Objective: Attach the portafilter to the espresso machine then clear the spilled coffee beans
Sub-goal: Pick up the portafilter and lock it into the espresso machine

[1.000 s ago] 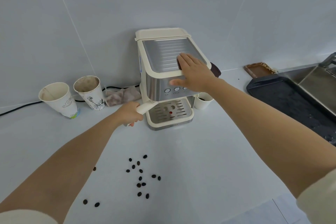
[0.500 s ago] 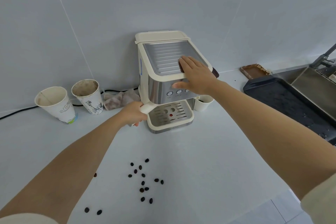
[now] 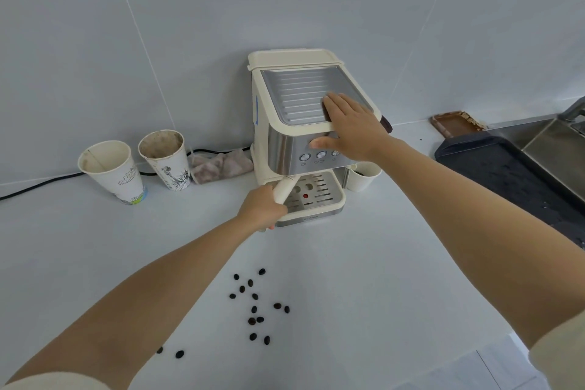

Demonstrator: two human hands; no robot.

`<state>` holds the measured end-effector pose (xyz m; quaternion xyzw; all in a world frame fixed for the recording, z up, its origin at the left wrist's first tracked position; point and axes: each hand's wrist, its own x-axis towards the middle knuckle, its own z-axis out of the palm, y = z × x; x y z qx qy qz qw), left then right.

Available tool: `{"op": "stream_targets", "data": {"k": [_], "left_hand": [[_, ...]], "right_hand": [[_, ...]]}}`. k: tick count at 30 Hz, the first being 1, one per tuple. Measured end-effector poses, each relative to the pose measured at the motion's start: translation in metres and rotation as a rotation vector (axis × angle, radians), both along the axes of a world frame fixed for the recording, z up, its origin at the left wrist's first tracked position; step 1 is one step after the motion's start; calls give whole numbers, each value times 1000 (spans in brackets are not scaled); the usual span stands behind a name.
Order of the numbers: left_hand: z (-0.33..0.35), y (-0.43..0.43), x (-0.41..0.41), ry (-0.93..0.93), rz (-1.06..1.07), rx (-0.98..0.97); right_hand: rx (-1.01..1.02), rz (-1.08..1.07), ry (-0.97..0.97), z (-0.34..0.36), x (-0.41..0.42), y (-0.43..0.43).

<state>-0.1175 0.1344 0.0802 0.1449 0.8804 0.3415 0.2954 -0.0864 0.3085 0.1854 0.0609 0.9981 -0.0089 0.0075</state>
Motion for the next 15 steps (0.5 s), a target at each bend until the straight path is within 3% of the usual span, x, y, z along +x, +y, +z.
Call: {"op": "stream_targets", "data": {"k": [4, 8, 15], "left_hand": [[-4, 11, 15, -36, 54, 21], [-6, 27, 35, -186, 115, 152], [-6, 46, 46, -399, 390, 324]], "right_hand": [[3, -6, 6, -3, -2, 2], [10, 5, 29, -6, -3, 3], [22, 12, 36, -6, -2, 2]]}}
